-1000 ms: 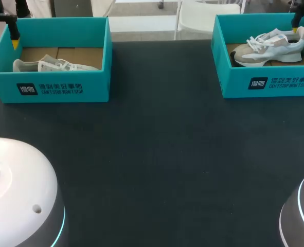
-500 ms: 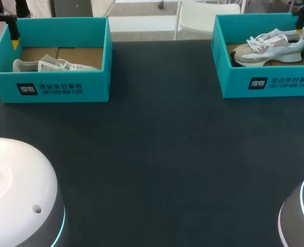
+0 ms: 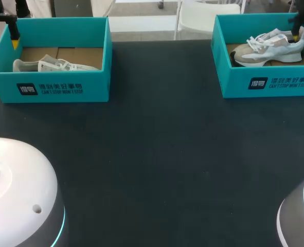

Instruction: Take the shoe out of the shoebox, open the shoe tongue, remove and reinsert the insole, then place the shoe into the shoebox

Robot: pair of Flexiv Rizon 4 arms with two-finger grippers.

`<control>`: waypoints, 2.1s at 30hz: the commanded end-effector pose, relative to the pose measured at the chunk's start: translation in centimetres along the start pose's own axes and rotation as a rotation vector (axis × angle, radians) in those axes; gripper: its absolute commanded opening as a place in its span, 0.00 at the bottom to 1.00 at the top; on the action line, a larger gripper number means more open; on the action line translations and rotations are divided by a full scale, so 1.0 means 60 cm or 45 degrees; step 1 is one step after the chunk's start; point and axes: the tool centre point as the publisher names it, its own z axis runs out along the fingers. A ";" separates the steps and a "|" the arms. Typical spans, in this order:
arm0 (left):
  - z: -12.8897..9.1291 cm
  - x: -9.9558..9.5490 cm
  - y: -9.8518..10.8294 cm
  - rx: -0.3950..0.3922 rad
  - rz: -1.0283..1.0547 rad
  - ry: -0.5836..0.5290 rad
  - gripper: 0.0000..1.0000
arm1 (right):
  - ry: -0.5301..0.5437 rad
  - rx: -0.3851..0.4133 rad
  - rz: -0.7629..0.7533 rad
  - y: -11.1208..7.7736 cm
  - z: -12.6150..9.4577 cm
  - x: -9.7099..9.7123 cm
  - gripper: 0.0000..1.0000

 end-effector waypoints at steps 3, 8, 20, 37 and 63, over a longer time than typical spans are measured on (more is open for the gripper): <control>-0.001 0.001 -0.001 -0.001 0.000 0.002 1.00 | -0.043 0.007 -0.015 0.016 0.014 -0.009 0.00; -0.001 0.001 -0.001 -0.001 0.000 0.002 1.00 | -0.050 -0.054 -0.032 0.009 -0.003 -0.015 0.00; -0.001 0.001 -0.001 -0.001 0.000 0.002 1.00 | -0.036 -0.128 0.021 -0.056 -0.190 -0.027 0.00; -0.001 0.001 -0.001 -0.001 0.000 0.002 1.00 | -0.177 -0.186 0.020 -0.173 -0.458 0.082 0.00; -0.001 0.001 -0.001 -0.001 0.000 0.002 1.00 | -0.319 -0.151 0.108 -0.265 -0.542 0.119 0.00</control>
